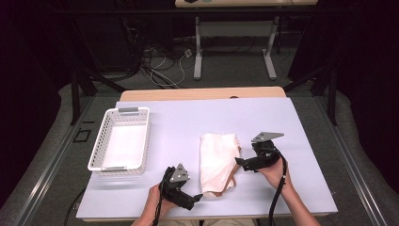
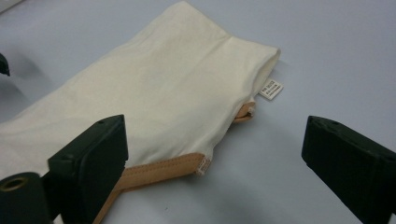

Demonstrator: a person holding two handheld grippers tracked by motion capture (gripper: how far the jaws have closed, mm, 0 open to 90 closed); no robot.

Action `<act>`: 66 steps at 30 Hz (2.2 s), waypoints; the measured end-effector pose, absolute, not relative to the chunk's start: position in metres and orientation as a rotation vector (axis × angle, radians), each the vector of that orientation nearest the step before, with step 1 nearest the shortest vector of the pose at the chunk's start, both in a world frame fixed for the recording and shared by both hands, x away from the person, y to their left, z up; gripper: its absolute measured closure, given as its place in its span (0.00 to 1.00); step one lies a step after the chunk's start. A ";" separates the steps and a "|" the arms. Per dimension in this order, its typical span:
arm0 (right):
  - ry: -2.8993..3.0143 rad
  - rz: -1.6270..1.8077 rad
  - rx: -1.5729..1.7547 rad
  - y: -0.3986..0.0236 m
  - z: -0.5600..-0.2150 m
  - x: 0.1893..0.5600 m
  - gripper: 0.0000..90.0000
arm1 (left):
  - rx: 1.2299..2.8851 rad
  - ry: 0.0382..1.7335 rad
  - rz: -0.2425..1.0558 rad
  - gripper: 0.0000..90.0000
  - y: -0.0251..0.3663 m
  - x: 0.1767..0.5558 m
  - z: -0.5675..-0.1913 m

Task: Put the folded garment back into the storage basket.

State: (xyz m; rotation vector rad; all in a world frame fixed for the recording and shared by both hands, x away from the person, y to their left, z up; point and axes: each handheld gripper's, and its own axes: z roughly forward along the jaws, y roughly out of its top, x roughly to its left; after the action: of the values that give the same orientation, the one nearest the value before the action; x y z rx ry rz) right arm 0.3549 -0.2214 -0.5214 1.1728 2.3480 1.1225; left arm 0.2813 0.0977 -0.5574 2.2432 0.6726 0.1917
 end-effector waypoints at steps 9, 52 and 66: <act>2.339 1.096 1.217 -0.212 -0.526 0.382 0.17 | 2.253 0.666 0.181 0.00 0.090 0.281 -0.559; 2.347 0.968 1.281 -0.182 -0.556 0.450 0.52 | 2.267 0.623 0.218 0.54 0.071 0.270 -0.563; 2.371 1.033 1.334 -0.182 -0.556 0.445 0.90 | 2.265 0.657 0.210 0.73 0.069 0.271 -0.561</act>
State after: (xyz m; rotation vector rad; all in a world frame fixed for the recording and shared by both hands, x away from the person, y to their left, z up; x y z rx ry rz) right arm 0.4451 -0.1823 -0.5564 1.3341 2.3706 1.0335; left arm 0.2714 0.0688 -0.5613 2.2646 0.6572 0.2099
